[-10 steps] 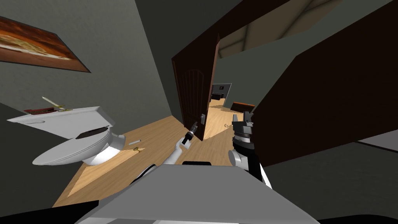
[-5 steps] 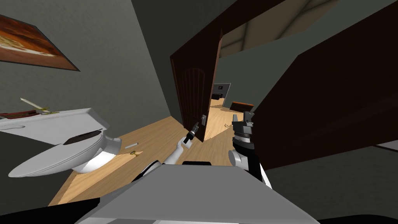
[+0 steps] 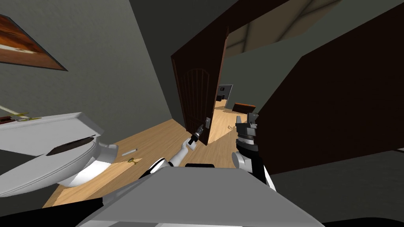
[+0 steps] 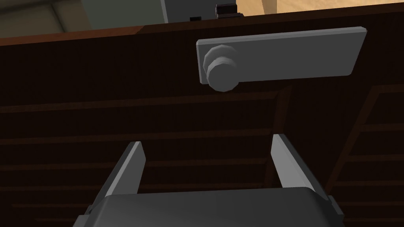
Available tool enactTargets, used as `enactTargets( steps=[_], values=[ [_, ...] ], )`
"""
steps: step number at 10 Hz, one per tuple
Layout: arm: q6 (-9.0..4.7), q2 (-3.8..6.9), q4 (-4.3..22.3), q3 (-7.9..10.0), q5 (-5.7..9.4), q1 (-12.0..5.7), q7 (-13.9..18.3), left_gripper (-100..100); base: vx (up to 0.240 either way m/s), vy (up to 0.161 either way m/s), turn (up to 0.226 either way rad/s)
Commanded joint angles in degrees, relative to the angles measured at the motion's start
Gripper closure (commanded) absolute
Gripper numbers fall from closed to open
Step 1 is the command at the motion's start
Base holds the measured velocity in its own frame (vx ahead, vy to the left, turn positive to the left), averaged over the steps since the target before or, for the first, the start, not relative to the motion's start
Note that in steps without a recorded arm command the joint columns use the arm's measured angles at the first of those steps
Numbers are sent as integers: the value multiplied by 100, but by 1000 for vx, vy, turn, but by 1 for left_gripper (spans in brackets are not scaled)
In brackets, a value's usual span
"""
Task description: Push the door open
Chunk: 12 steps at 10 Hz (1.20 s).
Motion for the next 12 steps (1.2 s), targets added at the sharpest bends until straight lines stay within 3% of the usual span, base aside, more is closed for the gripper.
enactTargets(
  steps=[1, 4, 5, 6, 8, 10, 12],
  values=[
    [7, -69, 176, -32, -19, -111, 26, -100, 101, 100, -43],
    [11, -210, 522, -109, -55, -329, 94, -100, 86, 88, -55],
    [-36, -190, 553, -81, -42, -334, 84, -100, 44, 42, -13],
    [-56, -32, 593, -60, -38, -348, 73, -100, 106, -46, -34],
    [-59, 53, 606, -39, -33, -351, 61, -100, 160, -101, -15],
    [-65, 69, 626, -7, -25, -355, 42, -100, 181, -99, -27],
    [-68, 2, 640, 16, -19, -358, 29, -100, 167, -115, -20]
  ],
)
